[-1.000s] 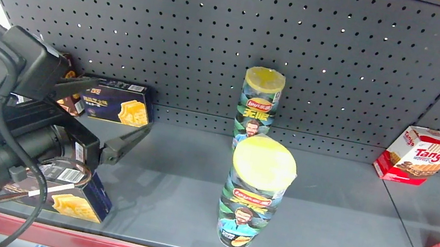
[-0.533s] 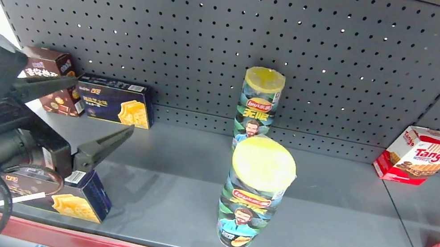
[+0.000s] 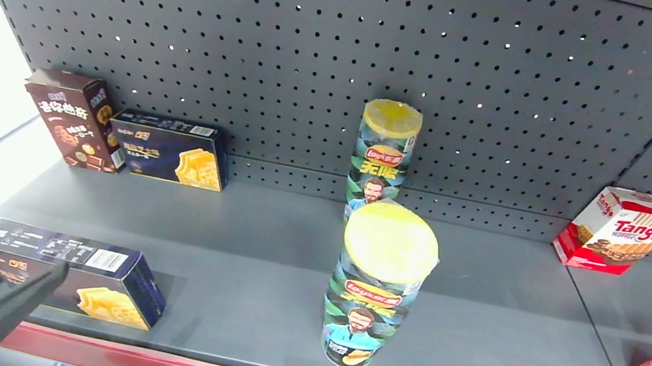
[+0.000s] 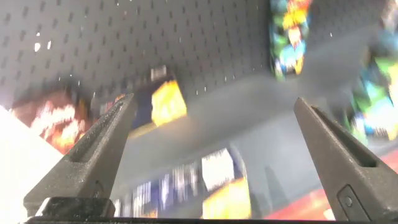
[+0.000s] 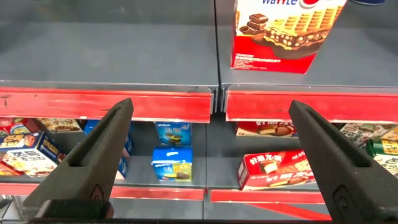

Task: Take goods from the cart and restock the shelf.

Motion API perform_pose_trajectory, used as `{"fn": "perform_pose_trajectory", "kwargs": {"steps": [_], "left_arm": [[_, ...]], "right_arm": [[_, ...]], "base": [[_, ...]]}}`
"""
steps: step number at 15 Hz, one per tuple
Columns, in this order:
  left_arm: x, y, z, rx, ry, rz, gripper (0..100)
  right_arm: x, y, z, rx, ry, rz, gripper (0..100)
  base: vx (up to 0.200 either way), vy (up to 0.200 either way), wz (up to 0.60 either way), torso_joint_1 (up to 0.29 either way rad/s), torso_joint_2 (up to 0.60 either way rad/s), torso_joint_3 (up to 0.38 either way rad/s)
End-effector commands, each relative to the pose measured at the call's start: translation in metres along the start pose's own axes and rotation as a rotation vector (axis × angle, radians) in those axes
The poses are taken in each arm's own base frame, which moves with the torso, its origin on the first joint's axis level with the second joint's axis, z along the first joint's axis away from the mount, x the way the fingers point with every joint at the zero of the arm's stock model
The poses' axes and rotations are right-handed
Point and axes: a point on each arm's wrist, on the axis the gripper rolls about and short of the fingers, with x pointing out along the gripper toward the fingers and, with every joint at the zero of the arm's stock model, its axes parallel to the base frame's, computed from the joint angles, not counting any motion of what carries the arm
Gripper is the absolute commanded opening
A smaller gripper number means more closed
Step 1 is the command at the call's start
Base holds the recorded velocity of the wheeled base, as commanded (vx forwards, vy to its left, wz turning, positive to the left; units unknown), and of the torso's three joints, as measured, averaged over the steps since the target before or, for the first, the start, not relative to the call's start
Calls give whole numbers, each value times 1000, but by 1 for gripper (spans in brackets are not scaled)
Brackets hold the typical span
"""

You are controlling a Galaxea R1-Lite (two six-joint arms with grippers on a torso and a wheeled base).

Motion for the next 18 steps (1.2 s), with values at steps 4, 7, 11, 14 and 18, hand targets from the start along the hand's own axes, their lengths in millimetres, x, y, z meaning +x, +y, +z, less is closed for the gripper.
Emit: {"fn": "perform_pose_trajectory", "kwargs": {"steps": [4,7,11,14,18], "left_arm": [[-109,-10,-78,-48,-10,102,100],[-111,-16,-95,-55,84,39,100],[-100,-19,-94,-149,242,188,100],[-95,-22,-93,-159,314,239,100],[-103,-26,-92,-165,221,310,100]], "right_arm": [[0,0,0,0,3,1,100],[0,0,0,1,3,2,100],[0,0,0,1,3,2,100],[0,0,0,1,3,2,100],[0,0,0,1,3,2,100]], "base": [[0,0,0,0,0,0],[0,0,0,0,0,0],[0,0,0,0,0,0],[0,0,0,0,0,0],[0,0,0,0,0,0]]}}
